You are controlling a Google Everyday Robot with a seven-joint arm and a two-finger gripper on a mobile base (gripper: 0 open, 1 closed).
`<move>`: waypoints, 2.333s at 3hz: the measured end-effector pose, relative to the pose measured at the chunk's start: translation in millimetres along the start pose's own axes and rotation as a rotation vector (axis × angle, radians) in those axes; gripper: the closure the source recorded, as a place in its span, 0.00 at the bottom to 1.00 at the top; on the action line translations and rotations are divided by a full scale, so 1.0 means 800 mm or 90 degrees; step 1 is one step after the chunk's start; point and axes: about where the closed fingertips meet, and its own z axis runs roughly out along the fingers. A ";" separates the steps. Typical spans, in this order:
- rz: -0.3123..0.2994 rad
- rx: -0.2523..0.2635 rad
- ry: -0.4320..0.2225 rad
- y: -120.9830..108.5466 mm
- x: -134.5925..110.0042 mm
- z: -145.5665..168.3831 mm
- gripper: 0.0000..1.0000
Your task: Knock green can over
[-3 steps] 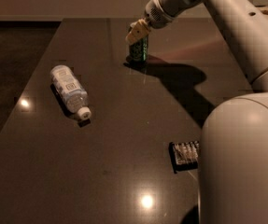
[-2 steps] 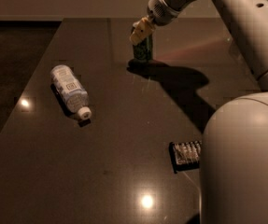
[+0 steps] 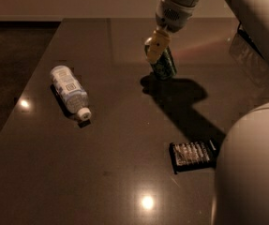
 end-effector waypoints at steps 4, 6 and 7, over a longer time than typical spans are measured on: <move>-0.291 -0.038 0.224 0.137 0.060 0.022 0.28; -0.343 -0.088 0.242 0.174 0.076 0.049 0.00; -0.345 -0.075 0.230 0.169 0.069 0.051 0.00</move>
Offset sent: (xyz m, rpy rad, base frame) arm -0.1252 -0.0021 -0.0334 -0.4397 0.1153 0.4346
